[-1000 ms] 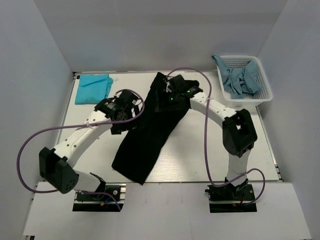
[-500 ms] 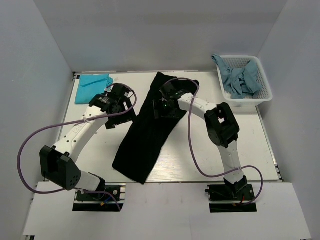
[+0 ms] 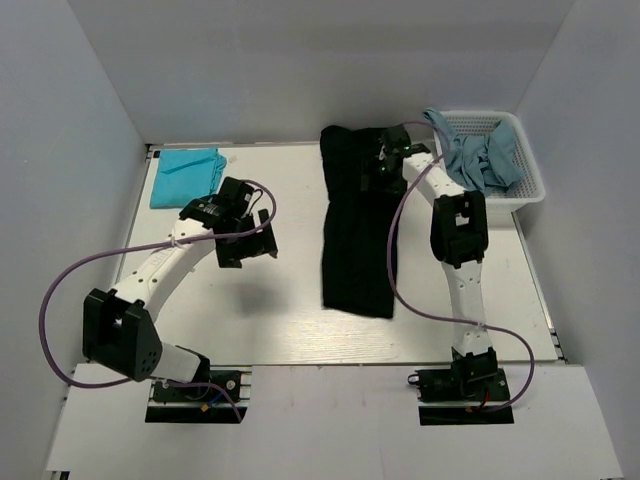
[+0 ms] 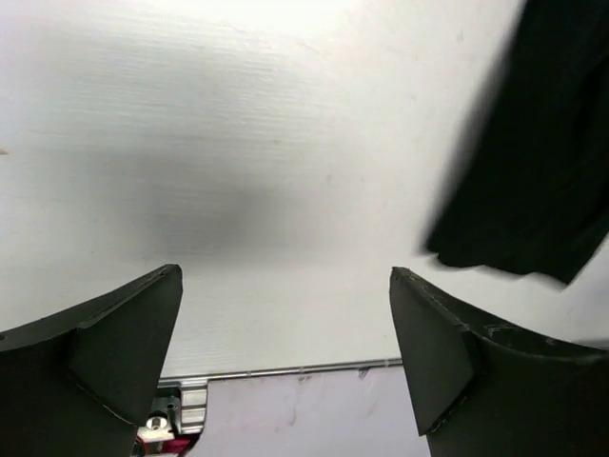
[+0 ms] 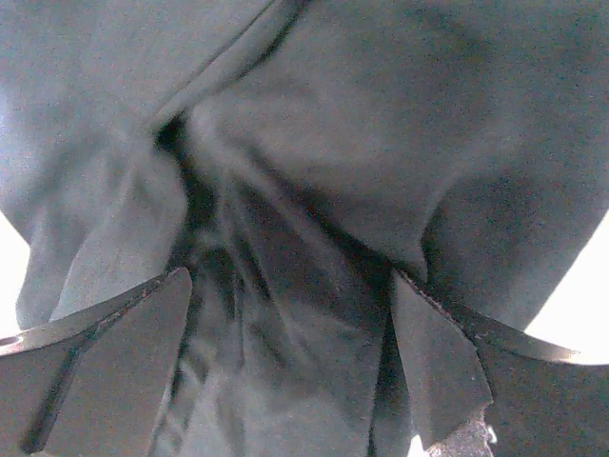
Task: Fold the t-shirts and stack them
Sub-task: Rotate the tshirt 90 degrees
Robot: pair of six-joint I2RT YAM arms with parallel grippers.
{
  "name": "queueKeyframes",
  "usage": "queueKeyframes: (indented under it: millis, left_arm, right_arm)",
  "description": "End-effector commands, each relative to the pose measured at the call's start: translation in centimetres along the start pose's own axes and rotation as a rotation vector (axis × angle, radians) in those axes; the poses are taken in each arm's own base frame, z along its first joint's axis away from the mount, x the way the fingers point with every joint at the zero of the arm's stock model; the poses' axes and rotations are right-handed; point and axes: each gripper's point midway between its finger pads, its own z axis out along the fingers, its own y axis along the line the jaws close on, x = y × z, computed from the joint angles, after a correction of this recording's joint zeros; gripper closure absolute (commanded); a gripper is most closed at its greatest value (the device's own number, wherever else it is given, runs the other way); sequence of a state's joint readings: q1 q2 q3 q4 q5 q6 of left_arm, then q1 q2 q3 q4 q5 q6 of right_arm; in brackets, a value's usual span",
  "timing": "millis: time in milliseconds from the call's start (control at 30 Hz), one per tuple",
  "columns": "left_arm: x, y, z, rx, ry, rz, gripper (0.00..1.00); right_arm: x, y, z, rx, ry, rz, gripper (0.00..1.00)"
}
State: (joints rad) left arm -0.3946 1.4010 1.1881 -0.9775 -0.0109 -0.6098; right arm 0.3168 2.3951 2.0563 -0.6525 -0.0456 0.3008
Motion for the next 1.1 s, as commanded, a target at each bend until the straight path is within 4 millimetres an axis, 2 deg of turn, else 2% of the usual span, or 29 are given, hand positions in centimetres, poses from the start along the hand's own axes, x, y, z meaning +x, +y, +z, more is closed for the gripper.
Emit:
queueKeyframes:
  millis: [0, 100, 133, 167, 200, 233, 267, 300, 333, 400, 433, 467, 500, 533, 567, 600, 633, 667, 733, 800, 833, 867, 933, 967, 1000, 1067]
  left_arm:
    - [1.3, -2.5, 0.7, 0.151, 0.056, 0.096, 0.00]
    - [2.3, -4.8, 1.5, 0.283, 0.111, 0.144, 0.00]
    - [2.9, -6.0, 1.1, 0.367, 0.141, 0.158, 0.00]
    - [2.8, -7.2, 1.3, 0.422, 0.130, 0.176, 0.00]
    - [3.2, -7.6, 1.8, 0.447, 0.153, 0.177, 0.00]
    - [4.0, -8.3, 1.8, 0.487, 0.184, 0.189, 0.00]
    - [3.8, -8.7, 2.0, 0.504, 0.180, 0.192, 0.00]
    - [4.6, -9.2, 2.3, 0.505, 0.201, 0.212, 0.00]
    - [5.1, -9.6, 2.5, 0.520, 0.223, 0.219, 0.00]
    - [5.6, -10.4, 2.7, 0.541, 0.232, 0.243, 0.00]
    - [6.4, -11.3, 2.5, 0.554, 0.242, 0.252, 0.00]
    - [6.7, -11.9, 3.0, 0.560, 0.249, 0.259, 0.00]
    - [6.9, -12.4, 2.9, 0.565, 0.241, 0.265, 0.00]
    - [8.3, -13.4, 3.2, 0.571, 0.269, 0.278, 0.00]
    - [8.8, -13.9, 3.4, 0.572, 0.272, 0.288, 0.00]
    - [9.3, -14.5, 4.2, 0.568, 0.277, 0.297, 0.04]
    - [10.4, -15.6, 4.1, 0.585, 0.290, 0.327, 0.06]
    - [10.7, -16.4, 4.3, 0.601, 0.286, 0.346, 0.09]
    - [11.8, -16.6, 6.0, 0.554, 0.301, 0.357, 0.13]
    - [12.5, -17.5, 6.8, 0.526, 0.298, 0.379, 0.16]
    - [13.5, -17.7, 7.7, 0.500, 0.317, 0.384, 0.19]
    - [13.6, -17.8, 8.2, 0.478, 0.311, 0.377, 0.20]
    - [14.0, -18.4, 8.8, 0.470, 0.304, 0.374, 0.24]
    - [14.3, -19.0, 8.6, 0.485, 0.300, 0.374, 0.24]
    - [14.3, -18.9, 9.6, 0.458, 0.298, 0.349, 0.26]
    - [14.3, -19.1, 10.3, 0.440, 0.279, 0.343, 0.30]
  right_arm:
    - [-2.4, -2.8, -1.0, 0.080, -0.023, -0.126, 0.10]
    - [-2.4, -0.8, -3.4, 0.008, -0.043, -0.170, 0.10]
    - [-4.1, 0.6, -5.5, -0.035, -0.124, -0.191, 0.10]
    - [-3.4, 1.7, -7.4, -0.083, -0.130, -0.191, 0.10]
    - [-2.9, 2.5, -9.2, -0.115, -0.146, -0.191, 0.10]
    - [-4.0, 3.4, -11.7, -0.139, -0.218, -0.203, 0.10]
    - [-2.8, 2.7, -11.6, -0.118, -0.198, -0.173, 0.10]
    - [-1.2, 2.5, -11.5, -0.109, -0.176, -0.164, 0.10]
    - [-1.1, 2.5, -14.3, -0.105, -0.223, -0.155, 0.10]
    - [0.1, 1.7, -15.1, -0.083, -0.223, -0.071, 0.10]
    - [2.6, 0.9, -16.3, -0.071, -0.200, -0.025, 0.10]
    - [3.7, -0.2, -16.5, -0.026, -0.189, 0.029, 0.10]
    - [4.5, -0.3, -17.9, -0.021, -0.198, 0.080, 0.10]
    - [9.0, -1.7, -16.2, 0.015, -0.096, 0.115, 0.10]
    - [9.5, -1.9, -18.3, 0.007, -0.129, 0.138, 0.10]
    - [12.0, -3.6, -17.5, 0.069, -0.093, 0.197, 0.10]
    - [14.6, -4.6, -17.0, 0.093, -0.043, 0.209, 0.10]
    - [16.2, -5.5, -18.0, 0.104, -0.044, 0.234, 0.10]
    - [18.8, -6.1, -17.8, 0.116, 0.002, 0.273, 0.10]
    - [20.7, -6.8, -18.7, 0.132, 0.007, 0.314, 0.10]
    - [23.1, -7.7, -18.2, 0.157, 0.059, 0.327, 0.10]
    - [23.4, -7.7, -18.7, 0.149, 0.040, 0.343, 0.14]
    - [24.3, -8.3, -18.7, 0.162, 0.035, 0.362, 0.16]
    - [25.9, -8.8, -18.3, 0.173, 0.070, 0.377, 0.16]
    - [25.6, -8.9, -18.2, 0.163, 0.044, 0.375, 0.16]
    - [26.9, -9.1, -17.6, 0.154, 0.075, 0.377, 0.18]
